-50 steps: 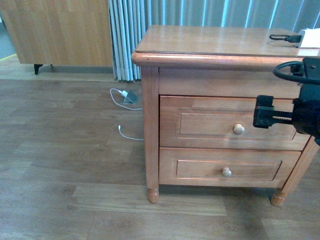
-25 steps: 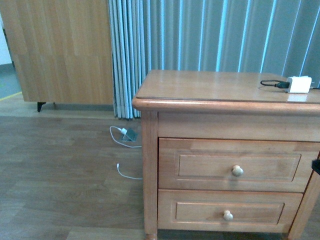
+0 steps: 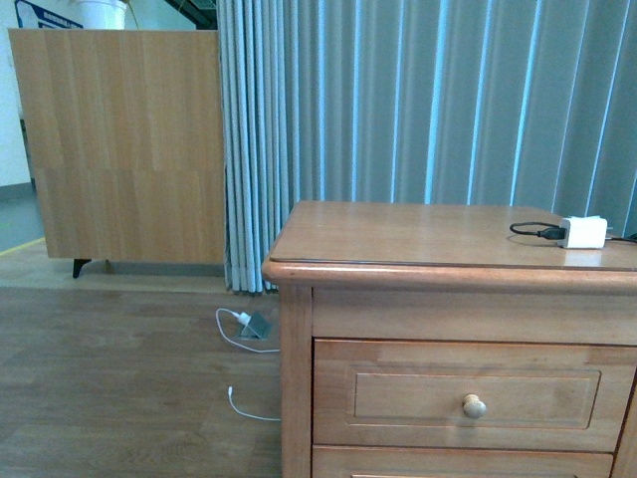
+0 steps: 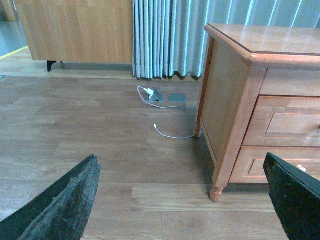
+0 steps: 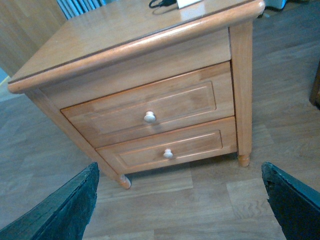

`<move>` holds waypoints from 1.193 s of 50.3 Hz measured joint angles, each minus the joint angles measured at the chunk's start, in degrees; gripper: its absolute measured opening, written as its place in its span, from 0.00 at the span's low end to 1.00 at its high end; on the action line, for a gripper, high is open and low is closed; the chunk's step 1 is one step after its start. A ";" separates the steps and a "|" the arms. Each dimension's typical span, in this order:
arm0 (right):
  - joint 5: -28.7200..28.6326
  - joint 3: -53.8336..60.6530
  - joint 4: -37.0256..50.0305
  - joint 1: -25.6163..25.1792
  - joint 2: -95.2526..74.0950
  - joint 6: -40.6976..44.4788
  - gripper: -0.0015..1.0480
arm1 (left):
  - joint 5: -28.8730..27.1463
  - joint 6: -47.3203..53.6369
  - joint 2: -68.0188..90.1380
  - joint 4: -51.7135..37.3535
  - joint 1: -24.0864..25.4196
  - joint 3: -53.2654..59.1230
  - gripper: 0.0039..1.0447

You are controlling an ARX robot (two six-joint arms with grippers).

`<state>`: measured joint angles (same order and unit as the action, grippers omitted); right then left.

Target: Place pink marker in drawer with both arms

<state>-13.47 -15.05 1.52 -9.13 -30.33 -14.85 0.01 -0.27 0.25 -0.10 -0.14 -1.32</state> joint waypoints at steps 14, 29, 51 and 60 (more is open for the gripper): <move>7.37 7.26 16.90 2.29 3.37 10.38 0.67 | 0.00 0.02 0.00 0.00 0.00 0.00 0.94; 13.44 10.88 14.95 8.90 9.49 14.23 0.17 | -0.02 0.02 0.00 0.00 0.00 0.00 0.94; 13.46 14.75 11.19 8.92 17.70 14.64 0.02 | 0.00 0.02 0.00 0.02 0.00 0.00 0.94; 13.44 14.75 8.87 8.92 20.17 14.64 0.02 | -0.02 0.02 0.00 0.04 0.00 0.00 0.94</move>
<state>-0.03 -0.30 10.39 -0.21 -10.15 -0.21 -0.01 -0.25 0.25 -0.05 -0.14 -1.32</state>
